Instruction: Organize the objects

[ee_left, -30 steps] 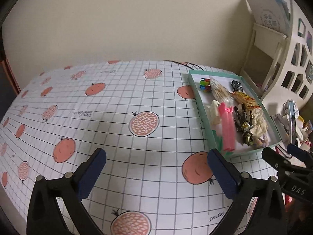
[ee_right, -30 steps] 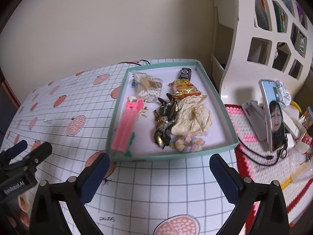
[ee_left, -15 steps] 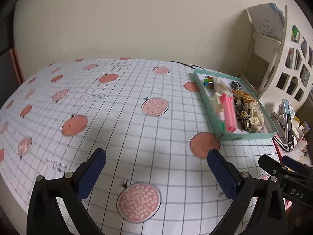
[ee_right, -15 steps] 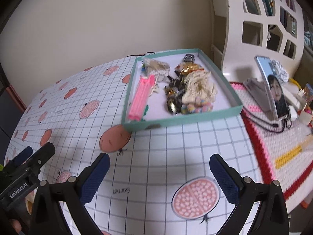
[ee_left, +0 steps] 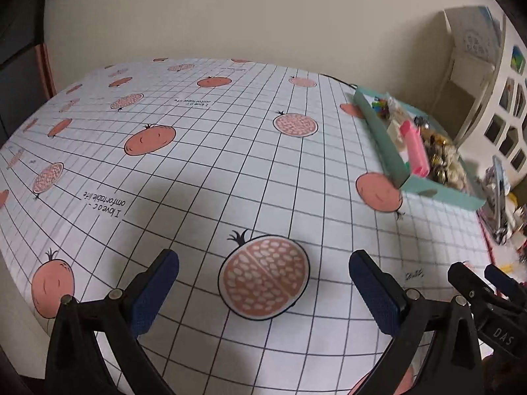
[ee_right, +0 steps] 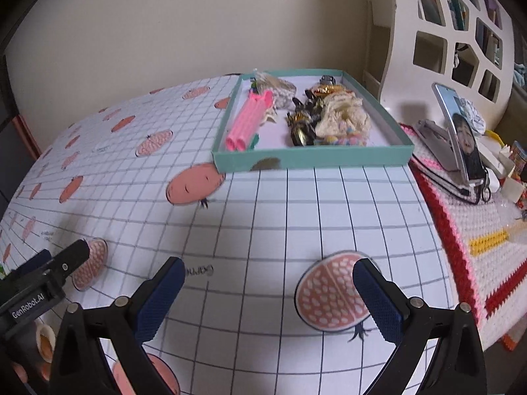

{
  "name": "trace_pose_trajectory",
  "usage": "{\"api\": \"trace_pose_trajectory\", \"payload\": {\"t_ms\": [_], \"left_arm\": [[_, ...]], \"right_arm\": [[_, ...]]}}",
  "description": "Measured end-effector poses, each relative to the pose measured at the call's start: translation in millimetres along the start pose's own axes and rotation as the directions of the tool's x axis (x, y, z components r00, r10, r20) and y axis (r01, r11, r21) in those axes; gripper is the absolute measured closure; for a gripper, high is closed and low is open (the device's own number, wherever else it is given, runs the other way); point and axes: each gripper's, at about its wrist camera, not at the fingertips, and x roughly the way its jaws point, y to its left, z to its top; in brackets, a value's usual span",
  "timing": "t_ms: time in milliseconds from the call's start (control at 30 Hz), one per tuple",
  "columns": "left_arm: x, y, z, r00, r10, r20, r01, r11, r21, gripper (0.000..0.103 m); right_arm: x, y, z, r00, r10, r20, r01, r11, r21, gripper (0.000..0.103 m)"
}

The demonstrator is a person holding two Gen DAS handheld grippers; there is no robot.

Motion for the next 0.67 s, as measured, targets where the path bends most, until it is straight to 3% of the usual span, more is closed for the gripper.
{"api": "trace_pose_trajectory", "payload": {"t_ms": [667], "left_arm": [[15,-5,-14,0.999,0.032,-0.037,-0.030,0.998,0.047,0.000]], "right_arm": [[19,4,-13,0.999,-0.035,-0.027,0.035,0.999,-0.031,0.000]]}}
